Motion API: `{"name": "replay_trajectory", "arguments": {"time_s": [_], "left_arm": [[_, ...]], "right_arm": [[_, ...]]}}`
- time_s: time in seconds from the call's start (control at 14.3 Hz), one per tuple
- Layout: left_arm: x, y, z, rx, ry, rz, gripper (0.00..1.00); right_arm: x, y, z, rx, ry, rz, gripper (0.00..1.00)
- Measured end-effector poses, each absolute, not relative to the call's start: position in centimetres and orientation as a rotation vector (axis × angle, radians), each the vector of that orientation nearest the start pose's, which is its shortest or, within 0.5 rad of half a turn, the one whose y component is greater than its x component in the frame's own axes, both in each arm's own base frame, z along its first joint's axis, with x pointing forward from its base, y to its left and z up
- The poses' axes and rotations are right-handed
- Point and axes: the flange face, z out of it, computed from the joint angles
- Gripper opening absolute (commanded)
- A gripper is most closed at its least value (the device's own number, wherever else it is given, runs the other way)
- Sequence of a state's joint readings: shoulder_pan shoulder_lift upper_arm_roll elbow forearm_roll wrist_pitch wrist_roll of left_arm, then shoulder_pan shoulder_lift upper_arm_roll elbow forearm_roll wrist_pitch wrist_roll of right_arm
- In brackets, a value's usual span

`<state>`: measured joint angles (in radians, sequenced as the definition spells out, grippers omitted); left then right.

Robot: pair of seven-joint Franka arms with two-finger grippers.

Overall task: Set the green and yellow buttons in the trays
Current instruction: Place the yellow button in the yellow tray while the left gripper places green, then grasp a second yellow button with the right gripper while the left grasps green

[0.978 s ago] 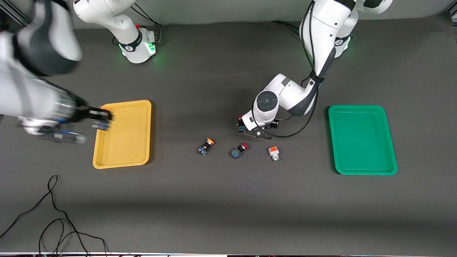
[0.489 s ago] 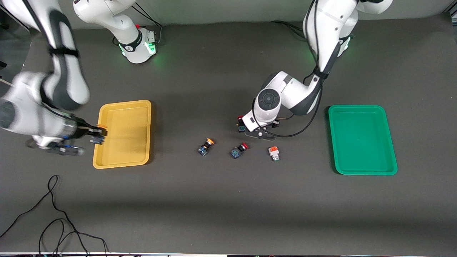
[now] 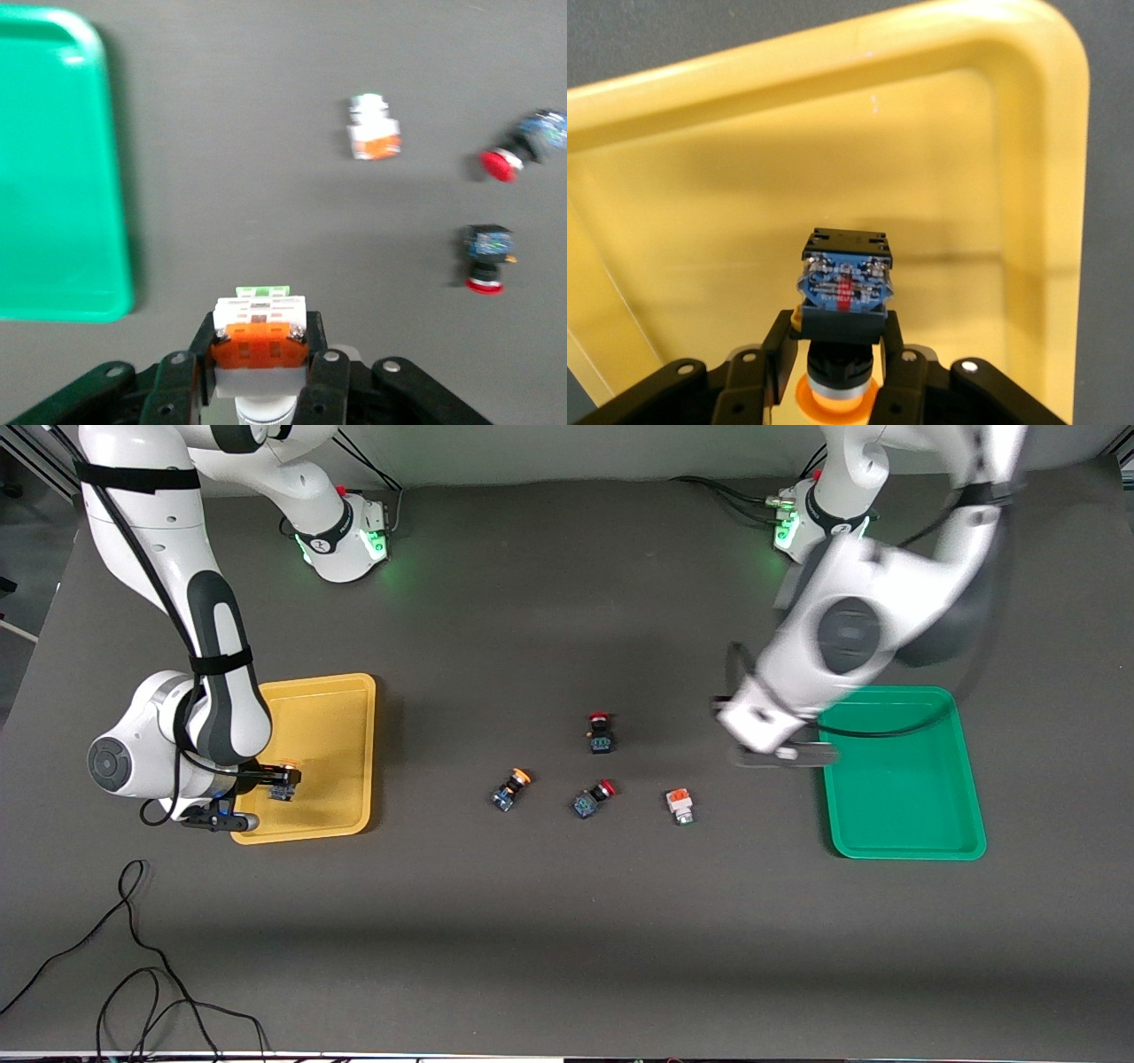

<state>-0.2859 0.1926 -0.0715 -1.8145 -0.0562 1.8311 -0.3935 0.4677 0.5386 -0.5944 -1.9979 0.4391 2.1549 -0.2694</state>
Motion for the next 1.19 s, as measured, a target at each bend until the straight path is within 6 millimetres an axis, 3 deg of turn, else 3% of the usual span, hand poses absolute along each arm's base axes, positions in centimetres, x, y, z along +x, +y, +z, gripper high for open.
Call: {"name": "replay_trajectory", "arguments": {"time_s": [0.14,0.28,0.42,0.56,0.63,0.77,0.84,0.91,0.98,1.19], "left_arm": [[57.3,-12.3,41.6,-3.113,-0.129,0.332,0.20],[58.3,-4.5,40.1,-3.101,-0.163,0.359,0.20],[58.9,-1.0,36.8,-3.080,-0.166,0.334,0.20],[59.3,-0.3,31.2,-3.081,-0.159,0.284,0.21],[59.2,-0.4,28.1,-3.085,-0.151,0.279,0.23],[58.6,-0.7,22.3,-3.089,-0.138,0.313,0.26],[58.4,-0.8,20.2,-3.090,-0.135,0.333,0.35],[58.3,-0.8,18.8,-3.090,-0.135,0.349,0.57],[58.1,-0.7,17.9,-3.090,-0.136,0.361,0.99],[58.6,-0.5,18.6,-3.088,-0.136,0.350,1.00]], "right_arm": [[58.1,-4.4,22.3,-3.025,0.173,0.341,1.00],[58.9,-1.7,24.9,-2.999,0.182,0.348,1.00],[59.9,3.5,28.7,-2.995,0.240,0.371,1.00],[60.6,11.1,32.1,-3.006,0.323,0.367,1.00],[60.4,15.3,32.9,-3.016,0.356,0.354,1.00],[59.5,22.9,32.3,-3.006,0.409,0.358,1.00],[59.1,25.7,31.2,-2.986,0.434,0.368,1.00],[58.9,27.8,29.6,-2.974,0.462,0.364,1.00],[58.9,29.3,27.9,-2.974,0.500,0.333,1.00],[58.3,32.6,22.2,-2.984,0.595,0.253,1.00]]}}
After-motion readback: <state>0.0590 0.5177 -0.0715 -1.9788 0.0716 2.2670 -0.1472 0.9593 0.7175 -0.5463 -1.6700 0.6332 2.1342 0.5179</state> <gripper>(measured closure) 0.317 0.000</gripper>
